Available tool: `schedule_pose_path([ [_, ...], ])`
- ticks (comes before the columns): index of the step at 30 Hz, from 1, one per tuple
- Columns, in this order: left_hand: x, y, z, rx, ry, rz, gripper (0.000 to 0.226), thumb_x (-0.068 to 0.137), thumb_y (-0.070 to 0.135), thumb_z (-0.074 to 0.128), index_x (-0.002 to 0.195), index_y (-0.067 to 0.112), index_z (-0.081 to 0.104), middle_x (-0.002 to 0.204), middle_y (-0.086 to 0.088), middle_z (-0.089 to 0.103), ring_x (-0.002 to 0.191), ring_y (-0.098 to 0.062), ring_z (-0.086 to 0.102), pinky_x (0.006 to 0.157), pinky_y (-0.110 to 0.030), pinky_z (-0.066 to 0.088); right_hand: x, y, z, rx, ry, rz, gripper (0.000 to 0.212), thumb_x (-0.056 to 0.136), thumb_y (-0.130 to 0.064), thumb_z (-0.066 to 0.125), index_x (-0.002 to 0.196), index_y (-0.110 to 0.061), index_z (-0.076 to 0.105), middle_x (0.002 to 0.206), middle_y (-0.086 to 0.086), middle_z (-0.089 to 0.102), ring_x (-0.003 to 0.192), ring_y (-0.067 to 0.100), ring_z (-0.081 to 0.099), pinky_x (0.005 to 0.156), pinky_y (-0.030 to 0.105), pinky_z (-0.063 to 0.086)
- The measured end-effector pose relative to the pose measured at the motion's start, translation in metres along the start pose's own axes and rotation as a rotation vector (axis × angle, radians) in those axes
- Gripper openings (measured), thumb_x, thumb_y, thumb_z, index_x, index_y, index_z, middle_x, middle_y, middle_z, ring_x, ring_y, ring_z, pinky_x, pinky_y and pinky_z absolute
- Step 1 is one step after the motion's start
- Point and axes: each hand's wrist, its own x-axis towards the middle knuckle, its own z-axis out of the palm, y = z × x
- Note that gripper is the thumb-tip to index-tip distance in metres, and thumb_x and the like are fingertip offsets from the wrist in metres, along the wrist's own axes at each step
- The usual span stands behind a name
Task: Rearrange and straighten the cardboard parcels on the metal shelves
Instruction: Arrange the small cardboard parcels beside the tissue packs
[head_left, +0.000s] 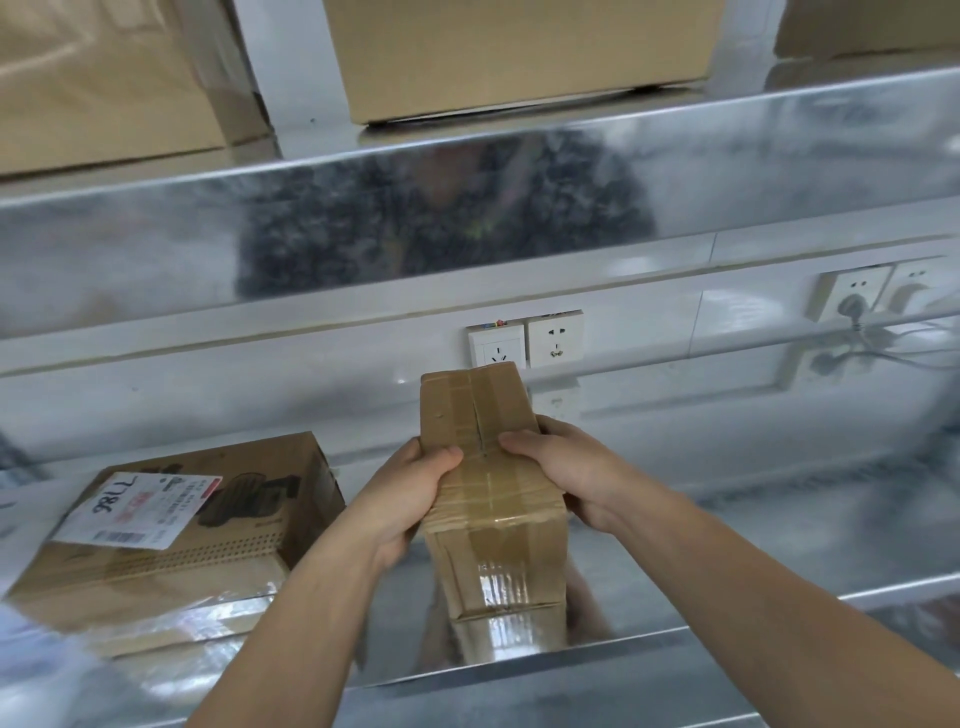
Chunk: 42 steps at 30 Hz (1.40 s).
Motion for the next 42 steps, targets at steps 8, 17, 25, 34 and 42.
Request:
schedule_pose_path([
  [8, -0.009, 0.007, 0.001, -0.061, -0.039, -0.025, 0.017, 0.103, 0.016, 0.054, 0.115, 0.011, 0.065, 0.088, -0.004, 0.079, 0.086, -0.02, 0.073, 0.075, -0.034, 0.055, -0.013, -0.01, 0.001, -0.071, 0.005, 0.066, 0.022, 0.098, -0.042, 0.063, 0.116, -0.03, 0.067, 0.103, -0.005, 0.077, 0.097, 0.015, 0.072, 0.082, 0.036, 0.057],
  [17, -0.02, 0.006, 0.0, -0.031, -0.021, 0.032, 0.027, 0.1, 0.022, 0.059, 0.127, 0.016, 0.062, 0.111, -0.005, 0.076, 0.105, -0.023, 0.071, 0.096, -0.04, 0.055, -0.027, -0.014, 0.001, -0.088, 0.017, 0.054, 0.015, 0.099, -0.043, 0.062, 0.113, -0.039, 0.066, 0.104, -0.008, 0.076, 0.097, 0.012, 0.069, 0.071, 0.031, 0.052],
  [25, -0.028, 0.011, -0.003, -0.066, 0.004, 0.135, 0.035, 0.097, 0.016, 0.063, 0.13, 0.023, 0.058, 0.113, -0.002, 0.074, 0.105, -0.022, 0.07, 0.098, -0.044, 0.055, -0.031, -0.011, 0.0, 0.002, -0.029, -0.038, 0.043, 0.096, -0.041, 0.067, 0.137, -0.048, 0.055, 0.116, -0.015, 0.075, 0.106, 0.007, 0.07, 0.08, 0.032, 0.055],
  [34, -0.032, 0.009, -0.004, -0.109, -0.006, 0.159, 0.047, 0.097, 0.01, 0.06, 0.14, 0.024, 0.048, 0.118, -0.006, 0.07, 0.107, -0.025, 0.068, 0.091, -0.043, 0.056, -0.033, -0.006, 0.001, 0.077, -0.058, -0.104, 0.055, 0.098, -0.04, 0.065, 0.148, -0.049, 0.044, 0.12, -0.016, 0.073, 0.102, 0.003, 0.071, 0.083, 0.03, 0.053],
  [42, -0.035, 0.005, -0.01, -0.217, -0.001, 0.181, 0.038, 0.095, 0.01, 0.056, 0.129, 0.028, 0.051, 0.109, -0.003, 0.071, 0.102, -0.023, 0.067, 0.091, -0.042, 0.053, -0.039, -0.015, -0.011, 0.198, -0.041, -0.09, 0.041, 0.102, -0.057, 0.047, 0.138, -0.038, 0.053, 0.134, 0.006, 0.061, 0.123, 0.021, 0.061, 0.105, 0.048, 0.051],
])
